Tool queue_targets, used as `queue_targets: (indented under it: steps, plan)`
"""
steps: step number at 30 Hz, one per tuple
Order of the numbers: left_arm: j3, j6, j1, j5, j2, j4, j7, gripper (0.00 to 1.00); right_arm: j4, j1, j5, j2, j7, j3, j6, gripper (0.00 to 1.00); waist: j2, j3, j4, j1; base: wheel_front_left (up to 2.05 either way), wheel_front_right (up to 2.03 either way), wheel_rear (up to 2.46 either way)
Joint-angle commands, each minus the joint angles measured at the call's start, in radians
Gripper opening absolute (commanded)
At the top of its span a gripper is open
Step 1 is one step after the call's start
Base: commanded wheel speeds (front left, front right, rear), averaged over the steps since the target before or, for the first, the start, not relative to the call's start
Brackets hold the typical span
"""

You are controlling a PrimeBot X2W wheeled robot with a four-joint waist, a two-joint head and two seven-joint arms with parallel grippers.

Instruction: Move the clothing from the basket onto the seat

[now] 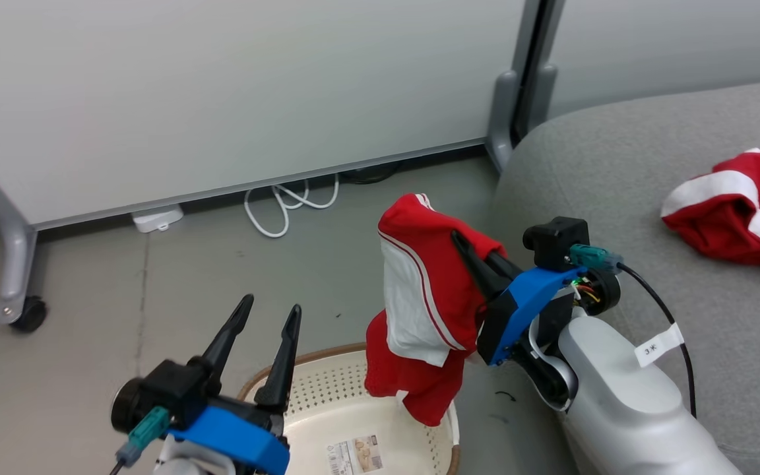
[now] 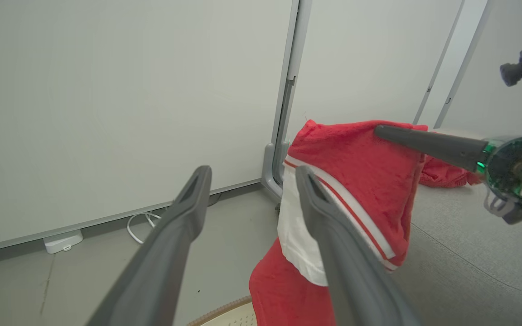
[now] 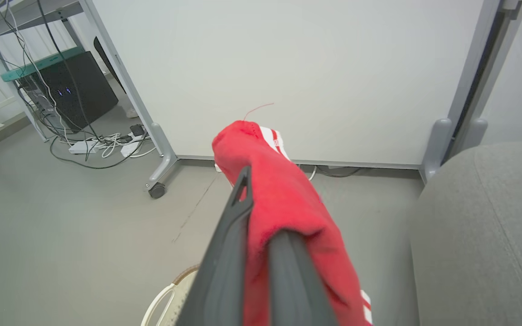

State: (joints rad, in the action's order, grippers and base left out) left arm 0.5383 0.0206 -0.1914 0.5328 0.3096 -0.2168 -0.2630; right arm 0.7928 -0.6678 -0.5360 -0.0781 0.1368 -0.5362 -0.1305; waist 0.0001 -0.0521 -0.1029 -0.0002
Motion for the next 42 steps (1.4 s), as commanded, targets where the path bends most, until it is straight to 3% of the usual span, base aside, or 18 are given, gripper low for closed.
queue_targets:
  steps: [1,11,25,33,42]
  plan:
    - [-0.028,0.007,0.027,-0.020,-0.006,0.015,-0.002,1.00,-0.018,0.019,0.010,-0.009,-0.007,0.009,0.000,0.00,-0.0001,-0.004,-0.026,0.0002,0.00,0.00,0.00]
    - [-0.159,0.058,0.139,-0.126,-0.057,0.038,-0.002,1.00,-0.152,0.099,0.083,-0.021,-0.069,0.093,-0.001,0.00,-0.0001,-0.016,-0.145,0.0002,0.00,0.00,0.00]
    - [-0.214,0.102,0.134,-0.193,-0.109,0.028,-0.002,1.00,-0.323,0.208,0.172,-0.001,-0.153,0.187,-0.001,0.00,-0.0001,-0.035,-0.332,0.0002,0.00,0.00,0.00]
    - [-0.223,0.110,0.124,-0.211,-0.115,0.030,-0.002,1.00,-0.389,0.251,0.204,0.004,-0.187,0.216,-0.001,0.00,-0.0001,-0.051,-0.368,0.0002,0.00,0.00,0.00]
    - [-0.221,0.113,0.110,-0.220,-0.109,0.033,-0.003,1.00,-0.429,0.246,0.237,0.008,-0.210,0.258,-0.001,0.00,-0.0001,-0.083,-0.352,0.0002,0.00,0.00,0.00]
